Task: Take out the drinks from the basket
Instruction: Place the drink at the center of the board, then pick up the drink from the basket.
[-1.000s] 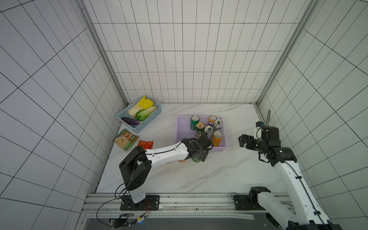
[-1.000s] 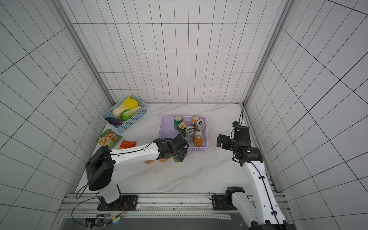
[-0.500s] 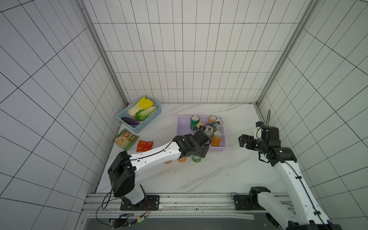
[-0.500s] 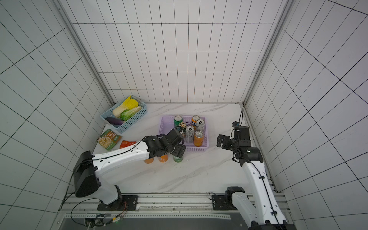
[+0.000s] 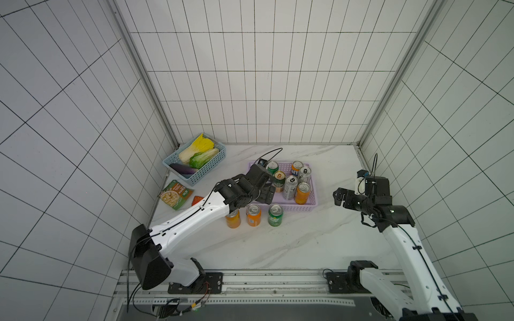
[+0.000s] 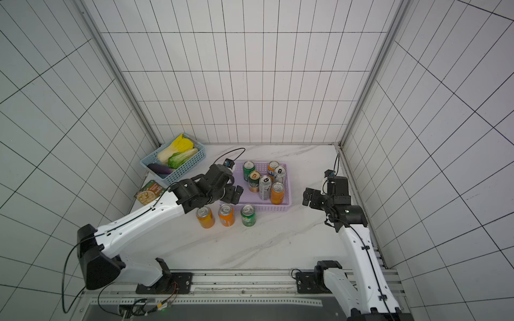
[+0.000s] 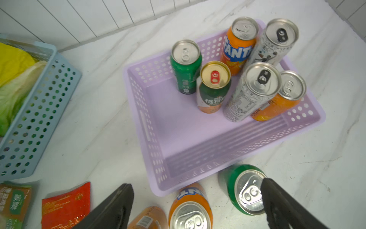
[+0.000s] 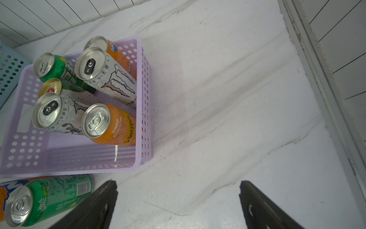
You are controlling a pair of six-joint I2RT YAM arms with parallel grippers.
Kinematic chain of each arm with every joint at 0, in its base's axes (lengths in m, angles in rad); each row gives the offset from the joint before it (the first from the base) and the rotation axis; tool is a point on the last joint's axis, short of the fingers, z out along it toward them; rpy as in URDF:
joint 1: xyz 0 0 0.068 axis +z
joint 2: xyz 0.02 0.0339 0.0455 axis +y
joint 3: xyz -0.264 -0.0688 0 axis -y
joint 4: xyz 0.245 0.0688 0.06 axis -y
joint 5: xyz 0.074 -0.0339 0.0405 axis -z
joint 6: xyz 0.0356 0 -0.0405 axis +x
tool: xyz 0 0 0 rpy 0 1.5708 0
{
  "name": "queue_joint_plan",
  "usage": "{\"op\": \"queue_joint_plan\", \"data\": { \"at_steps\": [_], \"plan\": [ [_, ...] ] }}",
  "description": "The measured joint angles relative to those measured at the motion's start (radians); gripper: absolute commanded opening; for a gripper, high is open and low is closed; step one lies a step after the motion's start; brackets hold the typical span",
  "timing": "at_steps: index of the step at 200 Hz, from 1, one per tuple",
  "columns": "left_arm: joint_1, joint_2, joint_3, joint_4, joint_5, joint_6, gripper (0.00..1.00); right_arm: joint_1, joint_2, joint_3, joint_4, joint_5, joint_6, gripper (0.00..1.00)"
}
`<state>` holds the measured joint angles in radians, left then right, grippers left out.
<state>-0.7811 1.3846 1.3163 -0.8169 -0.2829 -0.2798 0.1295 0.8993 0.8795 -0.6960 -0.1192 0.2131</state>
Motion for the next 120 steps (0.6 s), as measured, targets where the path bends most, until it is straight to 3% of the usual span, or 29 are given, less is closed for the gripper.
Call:
{"op": "queue_joint_plan", "data": {
  "at_steps": [53,120],
  "plan": [
    [0.243,-0.101,-0.021,0.015,0.065,0.036,0.98,0.000,0.005,0.001,-0.006,-0.003,0.000,0.99],
    [0.411,-0.138,-0.078,0.054,0.137,0.026,0.98,0.000,0.061,0.078,-0.031,-0.016,0.000,1.00]
  ]
}}
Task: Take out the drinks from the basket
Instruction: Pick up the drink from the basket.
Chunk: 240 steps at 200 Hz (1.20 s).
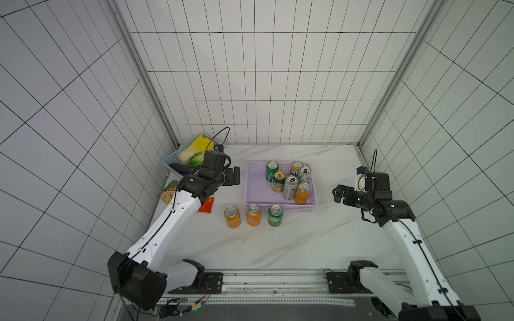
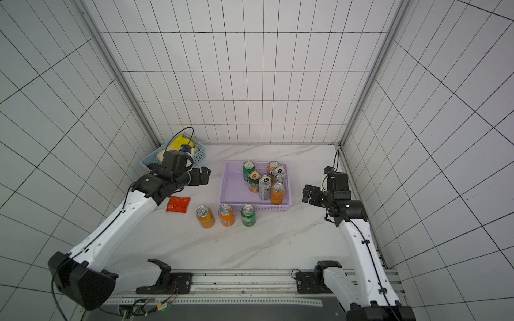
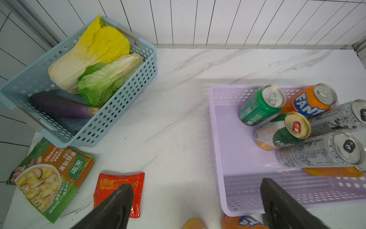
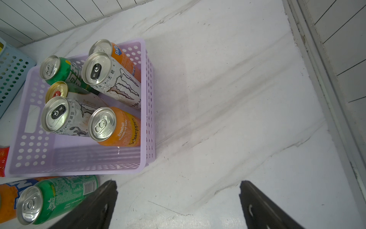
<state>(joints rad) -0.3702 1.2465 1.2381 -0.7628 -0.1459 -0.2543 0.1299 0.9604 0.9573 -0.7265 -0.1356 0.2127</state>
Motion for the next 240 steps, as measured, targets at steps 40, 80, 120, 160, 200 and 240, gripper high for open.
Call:
{"op": "queue_joint_plan", "data": {
  "at_steps": [40,80,120,160,200,240],
  "plan": [
    [0.044,-0.016,-0.003,0.025,0.034,0.001,0.98,0.010,0.055,0.071,-0.025,-0.002,0.000,1.00],
    [0.074,-0.033,-0.063,0.072,0.060,-0.001,0.98,0.087,0.134,0.165,-0.037,0.018,0.000,1.00],
    [0.099,-0.054,-0.096,0.087,0.074,-0.004,0.98,0.208,0.243,0.278,-0.047,0.050,0.000,1.00],
    [0.133,-0.075,-0.100,0.117,0.113,-0.018,0.98,0.336,0.390,0.415,-0.073,0.095,-0.012,0.98],
    [0.143,-0.072,-0.123,0.130,0.138,-0.042,0.98,0.440,0.557,0.547,-0.120,0.130,-0.042,0.96],
    [0.143,-0.049,-0.141,0.143,0.166,-0.057,0.98,0.494,0.687,0.632,-0.156,0.150,-0.064,0.94]
  ]
}}
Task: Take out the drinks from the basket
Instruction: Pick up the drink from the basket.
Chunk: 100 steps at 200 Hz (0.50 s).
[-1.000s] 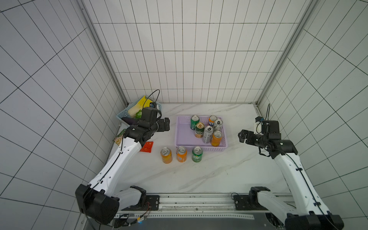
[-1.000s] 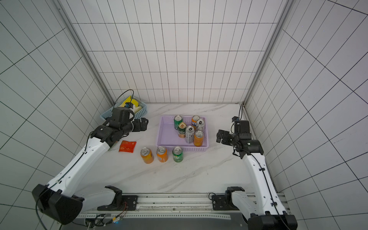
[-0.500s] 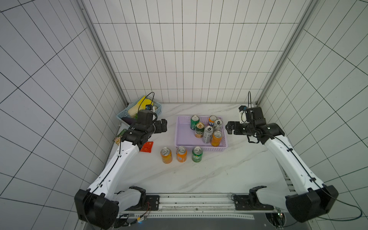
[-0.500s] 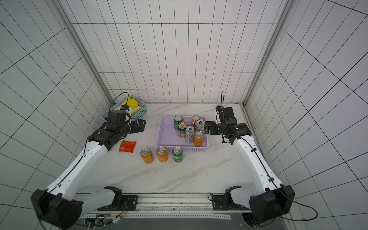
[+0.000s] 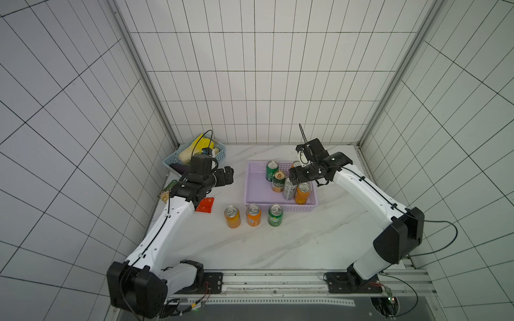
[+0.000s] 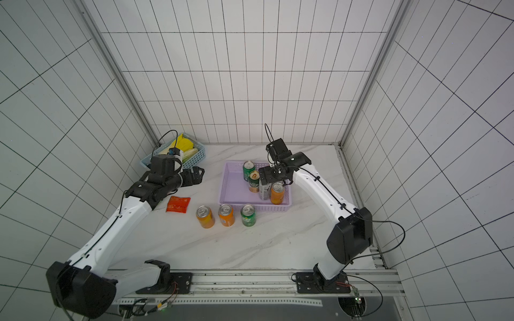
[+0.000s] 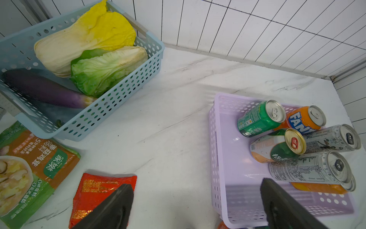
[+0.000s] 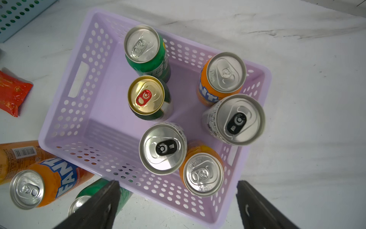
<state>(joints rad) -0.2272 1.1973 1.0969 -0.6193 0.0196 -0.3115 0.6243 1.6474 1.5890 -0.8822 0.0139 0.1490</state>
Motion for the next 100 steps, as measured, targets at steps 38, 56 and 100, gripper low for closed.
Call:
{"op": "queue_joint_plan", "data": {
  "at_steps": [38,56,100],
  "plan": [
    [0.000,0.003,0.000,0.003,0.008,-0.003,0.98,0.021,0.084,0.040,-0.008,0.007,-0.015,0.92],
    [0.000,0.003,0.000,0.003,0.009,-0.003,0.98,0.024,0.117,0.043,-0.009,0.006,-0.018,0.90],
    [0.000,0.004,0.000,0.003,0.014,-0.003,0.98,0.026,0.184,0.054,-0.011,0.006,-0.023,0.86]
  ]
}}
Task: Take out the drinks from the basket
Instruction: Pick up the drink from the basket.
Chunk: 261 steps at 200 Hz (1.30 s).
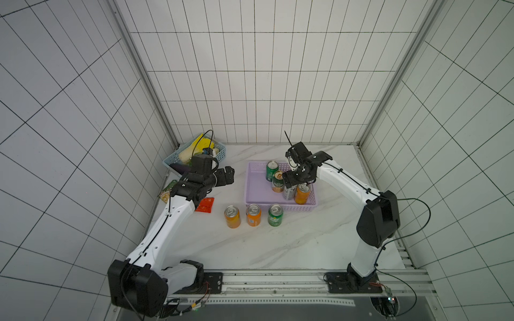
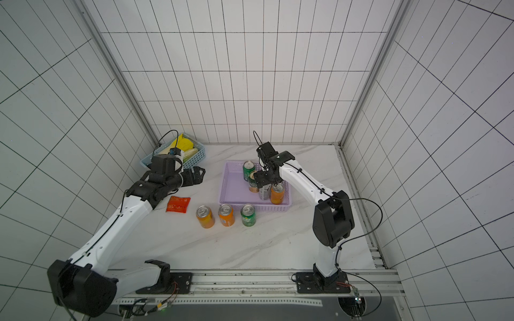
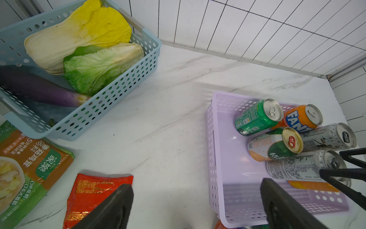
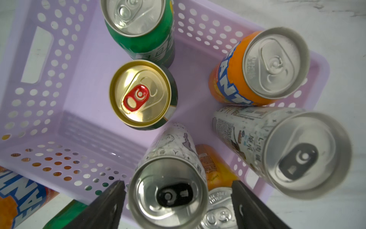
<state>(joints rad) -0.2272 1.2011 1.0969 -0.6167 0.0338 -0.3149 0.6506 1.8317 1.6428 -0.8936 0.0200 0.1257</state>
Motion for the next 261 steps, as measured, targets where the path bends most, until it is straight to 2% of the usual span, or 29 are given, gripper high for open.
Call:
{"op": "queue_joint_plan", "data": {
  "at_steps": [117,173,210,242,261],
  "plan": [
    [0.000,0.033,0.056,-0.055,0.001,0.014,0.98,0.006,0.066,0.018,0.002,0.002,-0.004,0.79],
    [0.006,0.047,0.056,-0.039,-0.006,0.035,0.98,0.006,0.081,0.018,0.002,0.003,-0.004,0.70],
    [0.080,0.045,0.026,-0.020,0.041,0.026,0.98,0.011,0.081,0.018,0.002,0.003,-0.003,0.57],
    [0.165,0.034,-0.015,0.016,0.121,0.004,0.98,0.012,0.081,0.018,0.002,0.006,-0.002,0.53],
    [0.183,0.034,-0.020,0.022,0.158,0.000,0.98,0.012,0.081,0.020,-0.002,0.007,-0.002,0.52]
  ]
}}
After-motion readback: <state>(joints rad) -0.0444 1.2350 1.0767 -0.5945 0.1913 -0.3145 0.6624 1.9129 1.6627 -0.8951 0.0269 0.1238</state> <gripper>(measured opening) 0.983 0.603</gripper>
